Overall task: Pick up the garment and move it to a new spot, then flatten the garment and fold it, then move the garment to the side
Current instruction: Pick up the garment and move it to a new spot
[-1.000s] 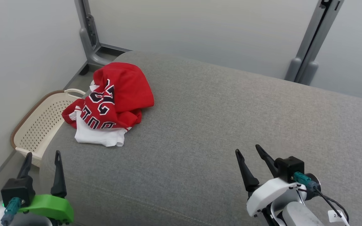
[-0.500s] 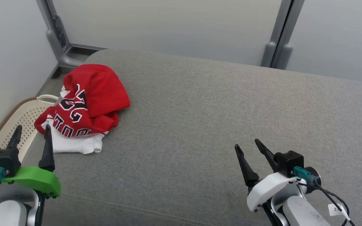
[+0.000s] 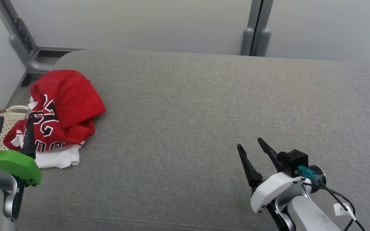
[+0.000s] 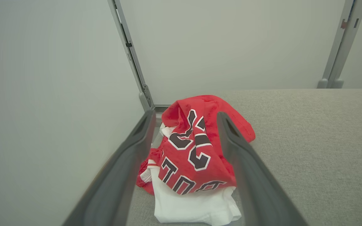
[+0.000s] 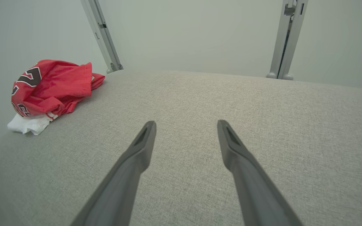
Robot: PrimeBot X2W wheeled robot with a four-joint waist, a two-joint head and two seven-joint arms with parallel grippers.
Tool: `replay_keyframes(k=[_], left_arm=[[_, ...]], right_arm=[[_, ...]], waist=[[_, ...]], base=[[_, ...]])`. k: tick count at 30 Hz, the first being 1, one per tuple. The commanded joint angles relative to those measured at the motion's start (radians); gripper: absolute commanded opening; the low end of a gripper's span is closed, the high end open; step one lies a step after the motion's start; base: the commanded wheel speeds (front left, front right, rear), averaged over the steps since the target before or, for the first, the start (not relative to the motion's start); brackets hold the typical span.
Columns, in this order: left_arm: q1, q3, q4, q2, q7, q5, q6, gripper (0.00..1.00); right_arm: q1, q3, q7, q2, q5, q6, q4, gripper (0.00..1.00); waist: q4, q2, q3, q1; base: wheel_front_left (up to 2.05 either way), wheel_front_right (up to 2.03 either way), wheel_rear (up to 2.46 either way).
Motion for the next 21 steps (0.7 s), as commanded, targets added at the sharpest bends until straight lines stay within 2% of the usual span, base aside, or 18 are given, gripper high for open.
replay_keyframes(k=[1,12,21], left_arm=[[-0.029,0.002,0.015,0.007,0.000,-0.011,-0.010,1.00],[-0.173,-0.011,0.201,0.038,0.031,-0.089,-0.056,1.00],[-0.281,-0.089,0.364,0.073,0.077,-0.142,-0.066,1.00]], right_arm=[[-0.014,0.001,0.000,-0.006,0.004,0.000,-0.002,1.00],[-0.038,0.004,0.002,-0.012,-0.001,0.000,-0.001,1.00],[-0.062,0.008,0.014,-0.017,-0.010,0.000,-0.005,1.00]], waist=[[-0.031,0.0000,0.019,0.0000],[-0.092,0.0000,0.056,0.0000],[-0.135,0.0000,0.092,0.0000]], base=[[0.00,0.00,0.00],[0.00,0.00,0.00],[0.00,0.00,0.00]])
